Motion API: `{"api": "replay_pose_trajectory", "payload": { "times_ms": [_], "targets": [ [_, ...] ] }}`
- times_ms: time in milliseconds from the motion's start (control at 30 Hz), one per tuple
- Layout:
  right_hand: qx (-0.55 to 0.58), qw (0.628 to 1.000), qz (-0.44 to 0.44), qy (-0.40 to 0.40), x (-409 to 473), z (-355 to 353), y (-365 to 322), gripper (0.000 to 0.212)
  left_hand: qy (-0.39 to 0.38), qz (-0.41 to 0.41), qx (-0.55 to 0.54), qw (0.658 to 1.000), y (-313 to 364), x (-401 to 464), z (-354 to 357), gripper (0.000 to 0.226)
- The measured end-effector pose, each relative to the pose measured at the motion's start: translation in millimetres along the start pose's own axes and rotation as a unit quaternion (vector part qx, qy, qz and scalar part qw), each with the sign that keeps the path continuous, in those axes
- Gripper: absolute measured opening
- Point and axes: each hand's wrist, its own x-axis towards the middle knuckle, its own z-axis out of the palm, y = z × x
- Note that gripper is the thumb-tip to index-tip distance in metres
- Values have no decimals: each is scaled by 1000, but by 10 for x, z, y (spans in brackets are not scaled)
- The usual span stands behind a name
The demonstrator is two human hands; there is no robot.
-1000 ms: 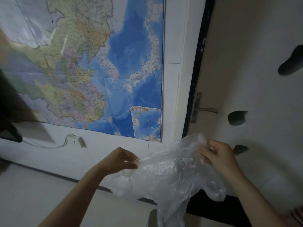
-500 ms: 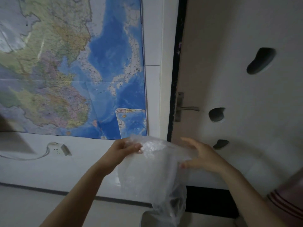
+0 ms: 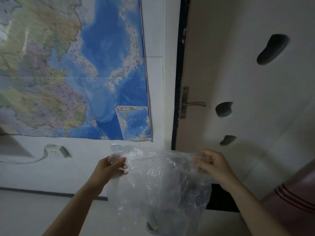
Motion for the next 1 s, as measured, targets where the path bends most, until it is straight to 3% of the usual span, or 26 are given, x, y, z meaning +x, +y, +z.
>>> {"api": "replay_pose_trajectory", "payload": {
  "times_ms": [233,333,433,567,700,1000],
  "targets": [
    [15,997,71,28,18,-66,402,11,8,-87,5,996,-379,52,91,23],
    [37,989,145,-10,51,-17,694,12,11,-131,-26,991,-629,130,242,17],
    [58,980,184,-49,3,67,1013,12,18,-166,-30,986,-1003,233,309,14],
    [38,965,257,-26,-24,211,1679,17,41,-217,-17,975,-1649,402,361,14],
    [-38,956,288,38,59,474,2483,9,39,-273,3,961,-2467,613,453,11],
    [-274,911,303,56,185,1037,4632,20,73,-335,5,940,-4481,952,778,9]
  ]
}}
